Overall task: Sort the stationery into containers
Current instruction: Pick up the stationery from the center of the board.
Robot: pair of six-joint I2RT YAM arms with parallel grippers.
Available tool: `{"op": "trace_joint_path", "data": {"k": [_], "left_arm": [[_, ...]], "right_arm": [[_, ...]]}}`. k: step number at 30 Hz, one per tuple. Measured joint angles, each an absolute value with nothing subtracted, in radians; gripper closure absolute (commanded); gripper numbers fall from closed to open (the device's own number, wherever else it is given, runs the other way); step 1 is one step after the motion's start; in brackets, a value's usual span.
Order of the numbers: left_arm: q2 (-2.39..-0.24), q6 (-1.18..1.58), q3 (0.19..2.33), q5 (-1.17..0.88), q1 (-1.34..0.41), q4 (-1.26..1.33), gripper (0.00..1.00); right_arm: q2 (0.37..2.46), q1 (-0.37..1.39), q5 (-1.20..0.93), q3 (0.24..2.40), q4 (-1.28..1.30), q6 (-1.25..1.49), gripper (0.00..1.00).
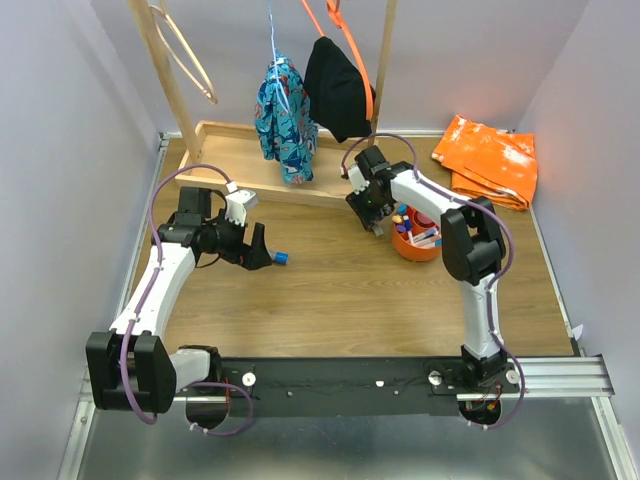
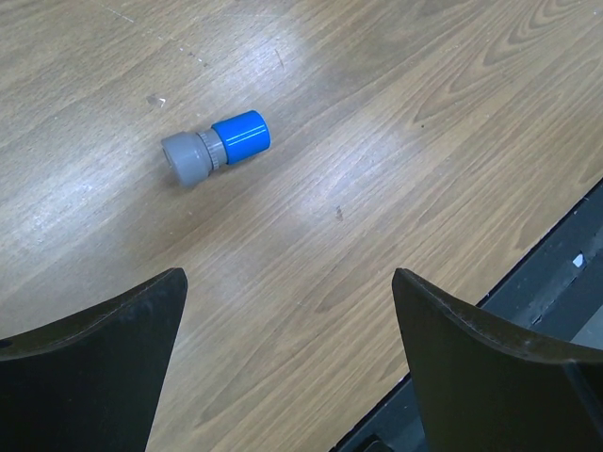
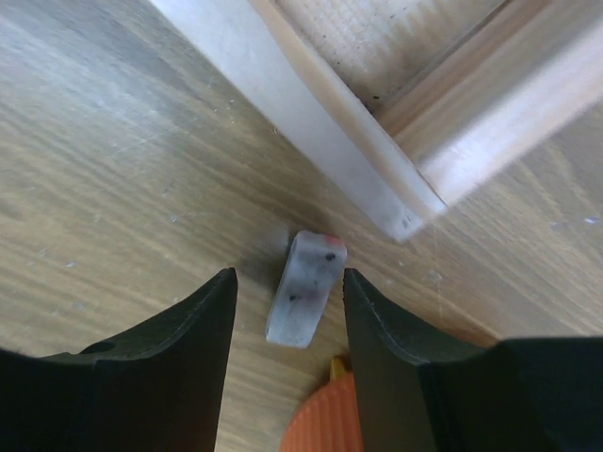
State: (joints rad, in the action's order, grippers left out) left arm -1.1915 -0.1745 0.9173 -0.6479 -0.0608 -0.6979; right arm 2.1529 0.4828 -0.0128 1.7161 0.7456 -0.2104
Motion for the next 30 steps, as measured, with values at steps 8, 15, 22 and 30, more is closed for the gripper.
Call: {"op": "trace_joint_path", "data": {"k": [8, 15, 22, 30], "left_arm": [[-1.180, -0.170, 0.899, -0.649, -0.051, -0.691, 0.01], [-1.179, -0.163, 0.895, -0.651, -0.047, -0.676, 0.01], [-1.179, -0.155, 0.895, -0.666, -0.047, -0.674, 0.01], [-1.216, -0.153, 0.941, -0.688, -0.047, -0.683, 0.01]], "right_arm": [[2.196, 0.482, -0.010, 1.728, 0.743, -0.211, 0.63], [2.199, 0.485, -0.017, 1.732, 0.741, -0.226, 0.88], [2.157, 0.517, -0.072, 1.731, 0.759, -0.237, 0.92], [1.774, 0.612, -0.250, 1.649, 0.743, -0.218, 0.94]]}}
